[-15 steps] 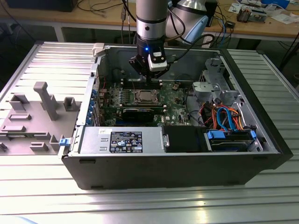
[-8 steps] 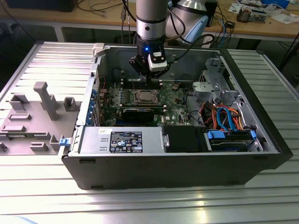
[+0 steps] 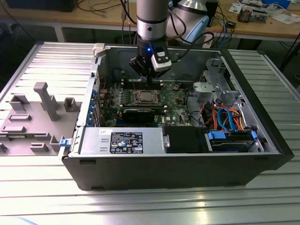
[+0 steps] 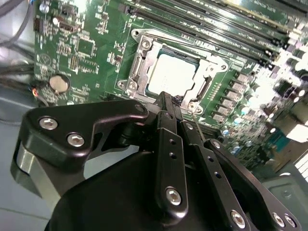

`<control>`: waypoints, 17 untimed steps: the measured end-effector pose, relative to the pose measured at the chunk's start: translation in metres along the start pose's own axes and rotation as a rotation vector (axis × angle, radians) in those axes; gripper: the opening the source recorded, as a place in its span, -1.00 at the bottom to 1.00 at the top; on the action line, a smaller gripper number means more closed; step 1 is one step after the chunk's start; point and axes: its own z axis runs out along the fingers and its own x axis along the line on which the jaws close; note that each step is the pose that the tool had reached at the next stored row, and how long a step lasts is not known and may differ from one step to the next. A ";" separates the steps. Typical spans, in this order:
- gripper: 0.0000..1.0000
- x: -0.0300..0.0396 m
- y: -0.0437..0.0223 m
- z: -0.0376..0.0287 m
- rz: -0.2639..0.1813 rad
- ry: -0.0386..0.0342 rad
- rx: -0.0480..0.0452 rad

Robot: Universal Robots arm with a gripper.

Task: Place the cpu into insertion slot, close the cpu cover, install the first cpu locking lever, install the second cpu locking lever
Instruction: 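Install the first cpu locking lever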

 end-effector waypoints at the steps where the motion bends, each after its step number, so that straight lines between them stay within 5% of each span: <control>1: -0.79 0.0000 0.0000 0.0000 -0.012 0.0004 -0.0005; 17: -0.79 0.0000 0.0000 0.0000 -0.024 0.0010 -0.0009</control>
